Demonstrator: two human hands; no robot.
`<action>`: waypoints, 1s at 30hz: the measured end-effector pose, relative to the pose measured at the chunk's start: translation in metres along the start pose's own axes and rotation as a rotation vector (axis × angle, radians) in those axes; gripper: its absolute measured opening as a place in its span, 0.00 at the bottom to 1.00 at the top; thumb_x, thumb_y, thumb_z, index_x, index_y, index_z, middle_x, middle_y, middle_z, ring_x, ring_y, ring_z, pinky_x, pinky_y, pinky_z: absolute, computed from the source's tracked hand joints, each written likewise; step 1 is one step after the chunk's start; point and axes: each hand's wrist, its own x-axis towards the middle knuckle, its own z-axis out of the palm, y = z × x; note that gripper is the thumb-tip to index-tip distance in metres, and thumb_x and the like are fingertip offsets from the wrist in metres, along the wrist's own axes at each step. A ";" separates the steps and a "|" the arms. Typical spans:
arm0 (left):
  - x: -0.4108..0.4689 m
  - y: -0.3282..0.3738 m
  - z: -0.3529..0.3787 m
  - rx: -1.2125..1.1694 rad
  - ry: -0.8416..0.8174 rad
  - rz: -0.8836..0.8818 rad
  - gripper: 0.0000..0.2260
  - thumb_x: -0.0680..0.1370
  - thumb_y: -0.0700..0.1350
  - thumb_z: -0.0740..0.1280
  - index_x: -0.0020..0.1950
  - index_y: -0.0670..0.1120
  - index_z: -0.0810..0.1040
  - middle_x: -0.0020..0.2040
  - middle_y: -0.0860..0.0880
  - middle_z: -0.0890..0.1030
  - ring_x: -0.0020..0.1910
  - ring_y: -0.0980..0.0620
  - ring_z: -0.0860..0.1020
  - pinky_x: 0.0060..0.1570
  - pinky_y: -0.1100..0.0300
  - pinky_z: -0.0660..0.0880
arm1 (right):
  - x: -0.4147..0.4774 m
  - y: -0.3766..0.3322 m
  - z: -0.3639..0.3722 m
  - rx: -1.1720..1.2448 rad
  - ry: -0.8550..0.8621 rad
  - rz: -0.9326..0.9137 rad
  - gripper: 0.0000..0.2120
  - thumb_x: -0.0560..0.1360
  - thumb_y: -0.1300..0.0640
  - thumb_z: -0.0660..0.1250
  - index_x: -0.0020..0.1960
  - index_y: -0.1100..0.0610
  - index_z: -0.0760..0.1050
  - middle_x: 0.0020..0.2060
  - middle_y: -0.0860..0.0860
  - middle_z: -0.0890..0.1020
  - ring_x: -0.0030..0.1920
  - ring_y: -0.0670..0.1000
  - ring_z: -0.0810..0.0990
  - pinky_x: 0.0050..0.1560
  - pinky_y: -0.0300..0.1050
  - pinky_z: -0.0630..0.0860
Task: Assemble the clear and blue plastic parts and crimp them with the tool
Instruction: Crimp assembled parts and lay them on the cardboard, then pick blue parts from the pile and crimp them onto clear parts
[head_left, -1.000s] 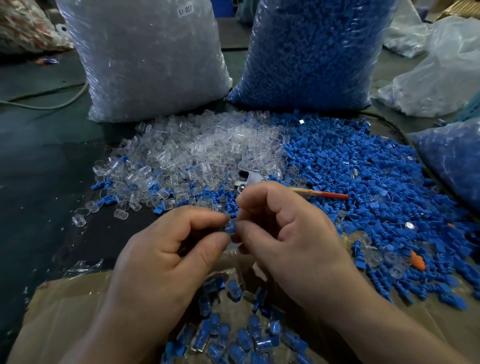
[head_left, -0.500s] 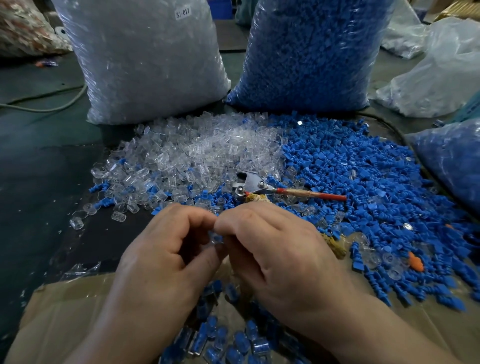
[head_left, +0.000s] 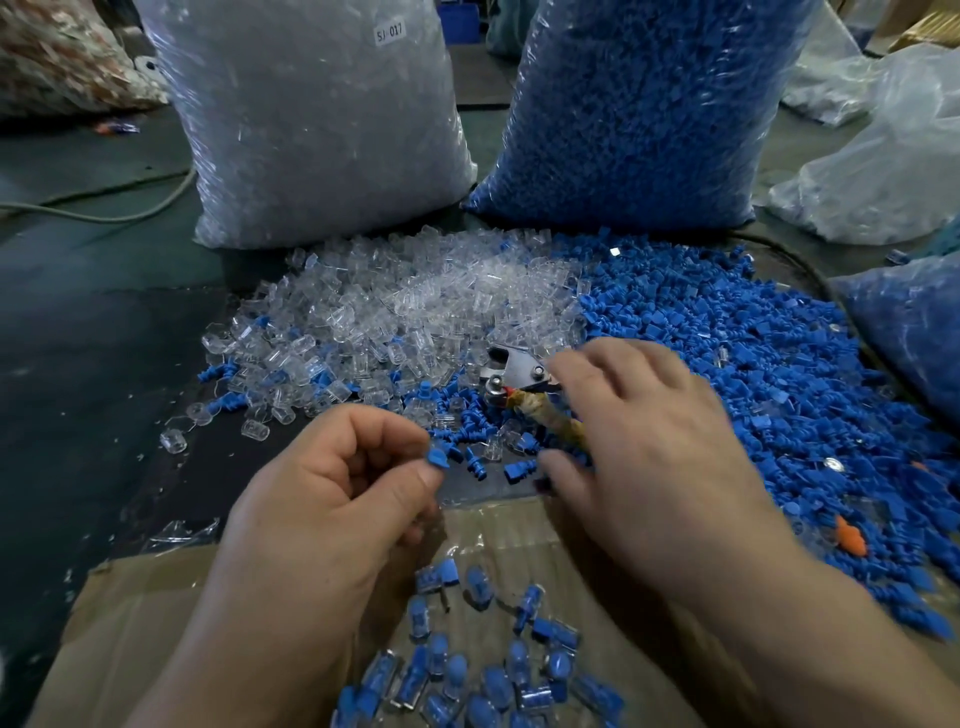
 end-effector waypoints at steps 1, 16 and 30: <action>0.001 0.000 0.000 -0.041 -0.015 -0.017 0.09 0.66 0.47 0.75 0.45 0.56 0.84 0.36 0.47 0.84 0.32 0.51 0.82 0.31 0.63 0.78 | 0.002 0.007 0.000 -0.061 -0.105 0.075 0.33 0.74 0.35 0.60 0.74 0.46 0.56 0.70 0.48 0.66 0.70 0.54 0.63 0.71 0.55 0.61; 0.009 0.003 -0.001 -0.243 -0.002 -0.121 0.09 0.64 0.46 0.72 0.44 0.53 0.85 0.33 0.46 0.82 0.31 0.52 0.81 0.26 0.63 0.76 | 0.012 0.023 -0.005 -0.046 -0.061 0.136 0.27 0.69 0.36 0.53 0.65 0.45 0.68 0.52 0.46 0.75 0.52 0.51 0.69 0.53 0.51 0.69; 0.006 0.012 -0.001 -0.305 0.039 -0.015 0.08 0.65 0.45 0.69 0.42 0.54 0.83 0.33 0.49 0.80 0.28 0.57 0.75 0.23 0.67 0.71 | -0.009 0.009 -0.013 0.280 -0.041 -0.188 0.27 0.69 0.40 0.59 0.66 0.48 0.72 0.54 0.43 0.77 0.56 0.48 0.74 0.52 0.48 0.76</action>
